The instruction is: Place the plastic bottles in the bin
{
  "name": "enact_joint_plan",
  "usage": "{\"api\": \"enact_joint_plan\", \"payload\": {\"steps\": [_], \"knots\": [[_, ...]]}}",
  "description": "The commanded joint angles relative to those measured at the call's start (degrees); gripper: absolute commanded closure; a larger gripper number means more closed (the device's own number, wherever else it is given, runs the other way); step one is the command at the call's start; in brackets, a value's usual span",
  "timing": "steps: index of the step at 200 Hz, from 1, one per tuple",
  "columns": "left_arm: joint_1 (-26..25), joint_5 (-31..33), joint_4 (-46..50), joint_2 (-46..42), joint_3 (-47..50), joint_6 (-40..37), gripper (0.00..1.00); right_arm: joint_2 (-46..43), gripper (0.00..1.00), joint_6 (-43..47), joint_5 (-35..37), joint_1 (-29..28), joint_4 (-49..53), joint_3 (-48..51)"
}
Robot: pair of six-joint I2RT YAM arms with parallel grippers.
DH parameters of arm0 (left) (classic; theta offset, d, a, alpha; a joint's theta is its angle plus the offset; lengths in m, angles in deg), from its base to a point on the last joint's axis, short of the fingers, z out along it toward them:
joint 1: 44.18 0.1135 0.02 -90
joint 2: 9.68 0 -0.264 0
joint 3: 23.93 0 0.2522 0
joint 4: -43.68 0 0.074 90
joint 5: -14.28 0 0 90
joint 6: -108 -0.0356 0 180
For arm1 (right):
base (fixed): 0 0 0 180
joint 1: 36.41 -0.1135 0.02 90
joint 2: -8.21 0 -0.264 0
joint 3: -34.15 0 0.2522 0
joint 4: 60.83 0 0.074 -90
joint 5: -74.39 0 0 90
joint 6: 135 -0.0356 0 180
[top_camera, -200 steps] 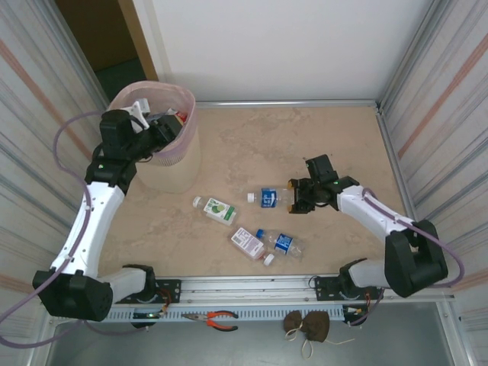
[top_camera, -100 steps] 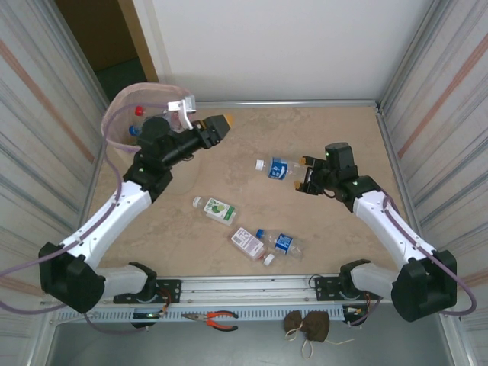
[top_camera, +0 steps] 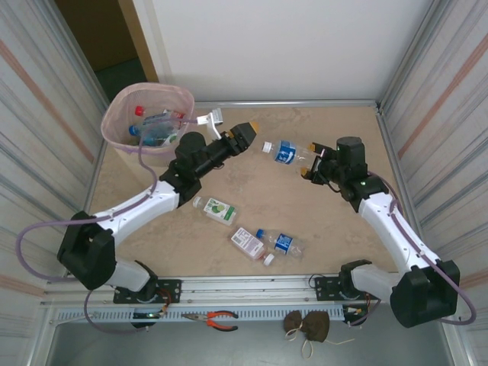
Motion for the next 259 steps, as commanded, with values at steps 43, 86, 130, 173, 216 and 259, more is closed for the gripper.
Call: {"api": "enact_joint_plan", "payload": {"steps": [43,86,130,173,216,259], "knots": [[-4.26,6.96,-3.84,5.30,-0.75,5.94,0.38,-2.12,0.54,-6.86,0.68,0.71,-2.51,-3.42],[-5.86,11.39,-2.35,6.29,-1.62,5.38,0.36,-2.78,0.55,-6.73,0.71,0.66,-2.15,-3.66],[-6.19,9.61,-9.92,10.00,-1.49,8.78,0.47,-3.30,0.55,-6.52,0.94,0.66,-1.90,-3.70],[-6.30,9.36,-13.80,11.87,-1.08,10.82,0.60,-3.57,0.56,-6.47,0.82,0.67,-1.85,-3.35],[-6.48,8.72,-15.05,12.93,-1.80,11.56,0.54,-3.60,0.56,-6.37,0.77,0.66,-1.71,-3.17],[-6.60,8.82,-14.57,13.03,-1.92,11.54,0.61,-3.83,0.56,-6.13,0.94,0.68,-1.47,-3.00]]}}
